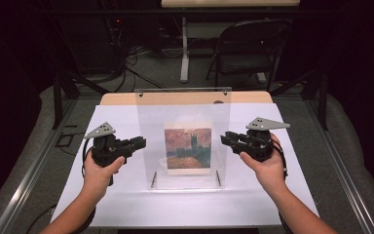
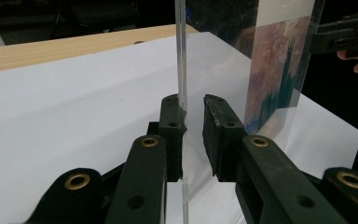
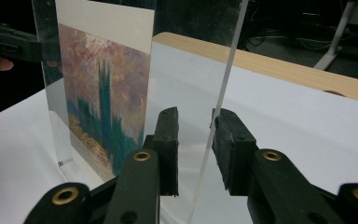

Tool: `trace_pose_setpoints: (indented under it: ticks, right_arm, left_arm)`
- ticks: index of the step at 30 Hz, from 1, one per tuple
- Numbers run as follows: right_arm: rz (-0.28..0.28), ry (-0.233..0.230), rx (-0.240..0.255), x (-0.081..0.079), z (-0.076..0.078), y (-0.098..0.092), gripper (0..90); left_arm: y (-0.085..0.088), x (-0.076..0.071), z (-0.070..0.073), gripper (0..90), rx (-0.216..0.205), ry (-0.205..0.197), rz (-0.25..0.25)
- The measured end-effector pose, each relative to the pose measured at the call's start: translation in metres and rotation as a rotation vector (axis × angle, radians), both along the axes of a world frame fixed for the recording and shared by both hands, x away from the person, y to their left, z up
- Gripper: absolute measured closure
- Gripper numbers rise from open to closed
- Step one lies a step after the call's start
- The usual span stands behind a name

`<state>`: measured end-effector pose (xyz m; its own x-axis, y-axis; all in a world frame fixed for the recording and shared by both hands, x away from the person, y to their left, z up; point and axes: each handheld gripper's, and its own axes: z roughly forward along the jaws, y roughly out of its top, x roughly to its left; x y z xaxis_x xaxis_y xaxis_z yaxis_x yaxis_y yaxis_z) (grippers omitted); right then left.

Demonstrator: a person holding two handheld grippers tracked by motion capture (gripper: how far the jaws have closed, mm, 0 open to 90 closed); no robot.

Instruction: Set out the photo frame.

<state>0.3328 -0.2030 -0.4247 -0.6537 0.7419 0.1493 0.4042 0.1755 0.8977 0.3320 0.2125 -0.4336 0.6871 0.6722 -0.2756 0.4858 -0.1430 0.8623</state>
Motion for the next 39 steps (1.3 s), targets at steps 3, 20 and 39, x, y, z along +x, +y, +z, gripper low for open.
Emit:
trace_pose_setpoints:
  ticks: [3, 20, 39]
  right_arm:
    - [0.002, 0.001, 0.004, -0.003, 0.0, 0.0, 71.3]
    - [0.021, -0.027, 0.043, -0.031, -0.007, -0.003, 69.7]
    - [0.021, -0.058, 0.044, -0.037, -0.009, 0.002, 60.1]
  left_arm:
    - [-0.001, -0.004, 0.0, 77.1, -0.003, -0.001, 0.002]
    - [-0.003, -0.031, -0.007, 71.3, -0.031, -0.034, -0.006]
    - [-0.004, -0.037, -0.012, 64.0, -0.008, -0.055, 0.008]
